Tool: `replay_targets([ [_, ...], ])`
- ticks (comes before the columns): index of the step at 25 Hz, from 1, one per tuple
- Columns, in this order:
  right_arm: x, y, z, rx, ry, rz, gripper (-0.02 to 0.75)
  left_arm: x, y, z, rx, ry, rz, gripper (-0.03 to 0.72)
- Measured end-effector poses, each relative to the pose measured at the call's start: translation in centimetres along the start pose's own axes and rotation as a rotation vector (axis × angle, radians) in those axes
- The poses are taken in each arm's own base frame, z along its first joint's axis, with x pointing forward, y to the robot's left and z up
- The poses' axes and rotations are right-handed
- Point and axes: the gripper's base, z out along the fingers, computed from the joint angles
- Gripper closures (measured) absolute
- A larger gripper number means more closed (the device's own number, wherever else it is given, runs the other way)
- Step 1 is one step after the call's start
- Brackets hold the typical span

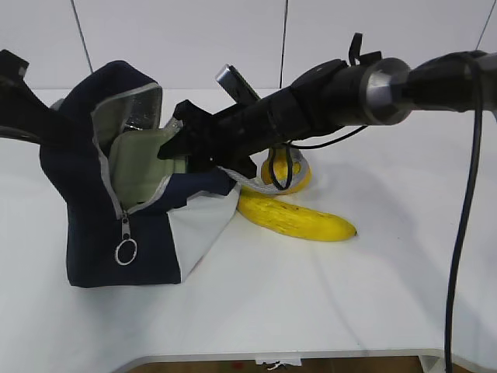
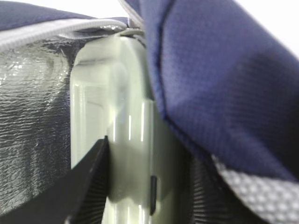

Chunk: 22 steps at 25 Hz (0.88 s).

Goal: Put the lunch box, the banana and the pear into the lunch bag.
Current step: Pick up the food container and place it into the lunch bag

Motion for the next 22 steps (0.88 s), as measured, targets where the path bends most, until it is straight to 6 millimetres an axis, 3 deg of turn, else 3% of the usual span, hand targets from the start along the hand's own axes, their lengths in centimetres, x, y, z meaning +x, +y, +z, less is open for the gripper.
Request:
replay_targets([
  [9, 0.06, -0.52, 0.35, 0.007, 0.000, 0.011, 0.363, 0.01, -0.01, 0.00, 0.001, 0.002, 0.000, 0.688],
  [22, 0.16, -0.35, 0.10, -0.002, 0.045, -0.010, 0.239, 0.06, -0.03, 0.00, 0.004, 0.007, 0.000, 0.688],
])
